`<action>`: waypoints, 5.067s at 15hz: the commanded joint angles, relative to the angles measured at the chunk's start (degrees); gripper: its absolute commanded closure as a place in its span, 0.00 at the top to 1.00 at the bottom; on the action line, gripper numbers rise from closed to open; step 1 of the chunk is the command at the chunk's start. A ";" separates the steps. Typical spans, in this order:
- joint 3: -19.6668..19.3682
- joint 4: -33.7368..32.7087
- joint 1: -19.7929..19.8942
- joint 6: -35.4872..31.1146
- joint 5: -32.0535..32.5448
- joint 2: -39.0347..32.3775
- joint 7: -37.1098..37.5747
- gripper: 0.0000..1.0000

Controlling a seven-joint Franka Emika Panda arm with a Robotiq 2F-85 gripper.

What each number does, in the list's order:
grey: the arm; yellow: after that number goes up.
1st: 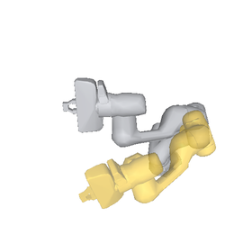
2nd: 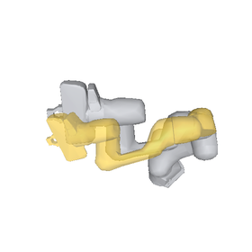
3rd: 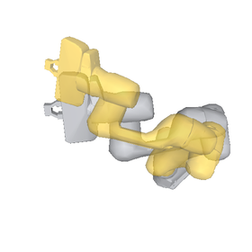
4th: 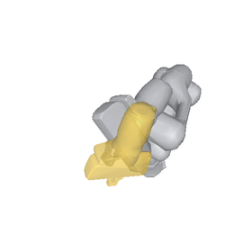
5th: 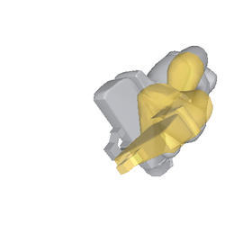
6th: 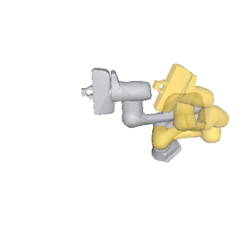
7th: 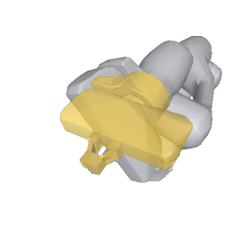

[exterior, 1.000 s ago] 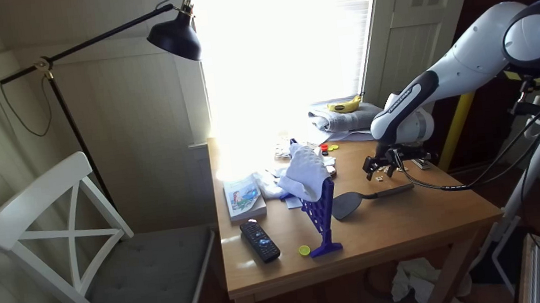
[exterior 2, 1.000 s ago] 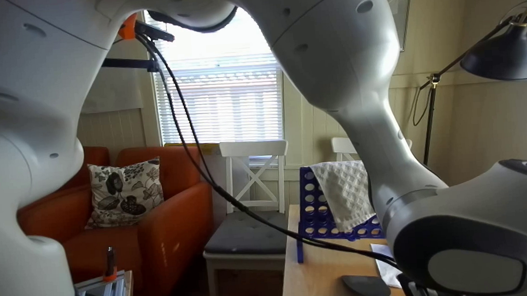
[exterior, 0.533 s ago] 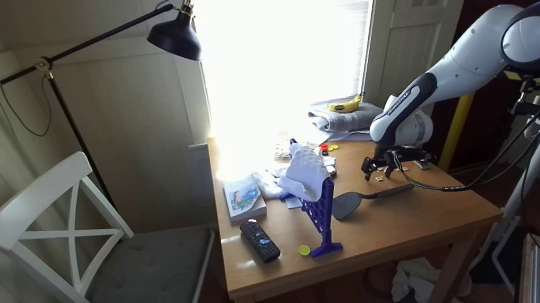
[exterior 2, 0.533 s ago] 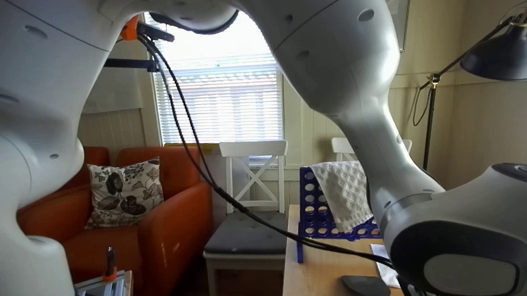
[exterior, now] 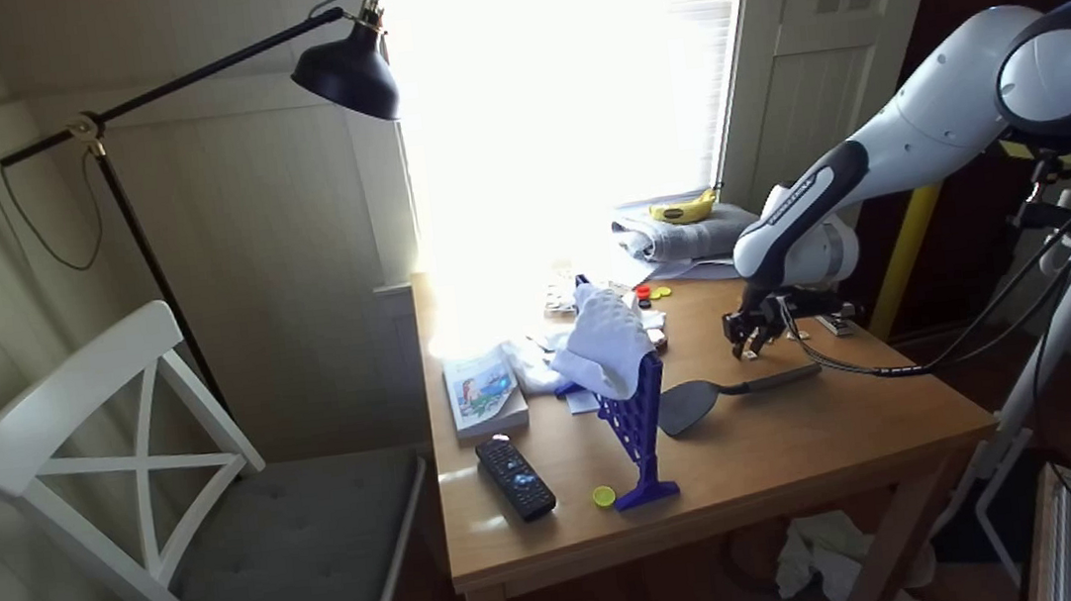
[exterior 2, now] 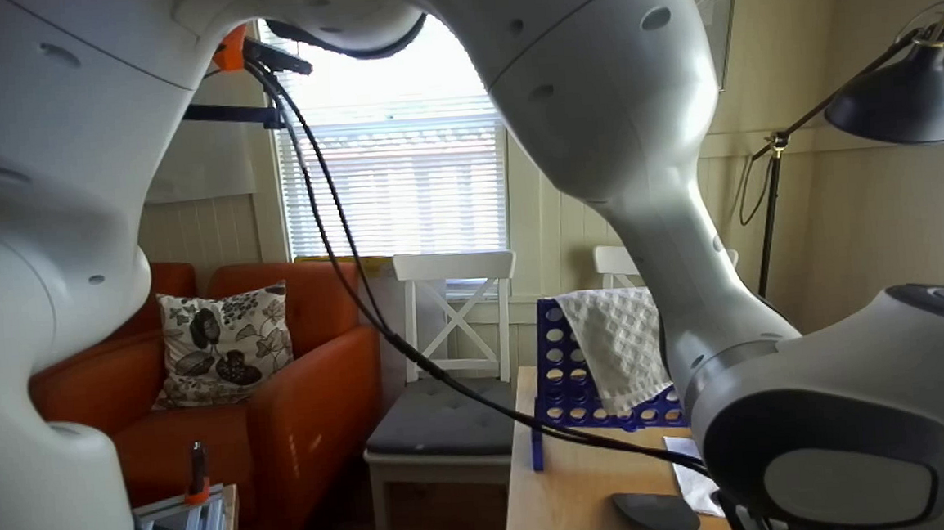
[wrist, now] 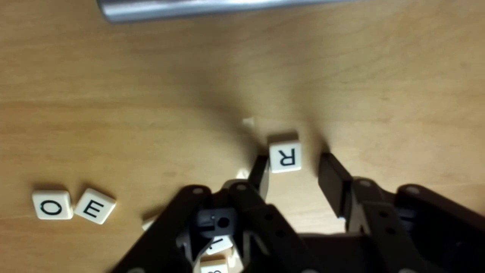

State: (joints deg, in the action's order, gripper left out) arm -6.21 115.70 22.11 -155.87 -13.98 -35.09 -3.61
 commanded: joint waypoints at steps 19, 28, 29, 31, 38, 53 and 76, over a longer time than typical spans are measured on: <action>-10.24 -6.46 -15.08 7.72 7.49 -1.97 23.97 0.05; -7.65 -11.80 -13.75 5.96 7.11 -7.13 21.17 0.05; -7.71 -12.15 -13.74 6.03 7.10 -7.49 21.30 0.05; -7.73 -12.35 -13.66 6.30 7.17 -7.39 21.16 0.48; -7.85 -11.13 -13.42 6.67 7.57 -5.94 19.84 0.96; -4.16 -3.53 1.53 6.91 4.16 0.05 1.63 1.00; 18.53 -0.36 21.99 1.05 2.24 -0.50 -55.93 1.00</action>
State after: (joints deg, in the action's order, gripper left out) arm 10.30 116.88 41.81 -155.79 -9.89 -34.11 -53.09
